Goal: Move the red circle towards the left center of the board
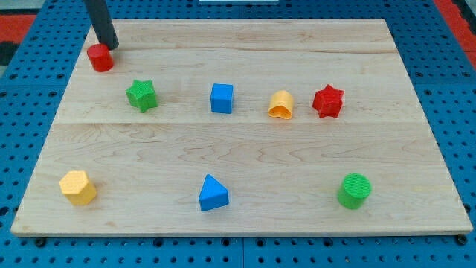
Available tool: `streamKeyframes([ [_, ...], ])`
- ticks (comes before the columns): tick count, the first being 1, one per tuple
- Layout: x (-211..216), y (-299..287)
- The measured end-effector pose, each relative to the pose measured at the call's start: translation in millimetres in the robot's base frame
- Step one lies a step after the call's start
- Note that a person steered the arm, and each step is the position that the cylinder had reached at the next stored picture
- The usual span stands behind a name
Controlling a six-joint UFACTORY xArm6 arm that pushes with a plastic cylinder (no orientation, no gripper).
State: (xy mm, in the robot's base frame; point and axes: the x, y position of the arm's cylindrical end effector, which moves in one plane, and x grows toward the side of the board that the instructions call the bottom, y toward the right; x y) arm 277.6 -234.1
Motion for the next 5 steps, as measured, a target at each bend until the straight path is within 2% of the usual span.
streamKeyframes([
  [1, 19.6, -1.5],
  [3, 21.8, -33.0],
  [5, 68.5, -31.6],
])
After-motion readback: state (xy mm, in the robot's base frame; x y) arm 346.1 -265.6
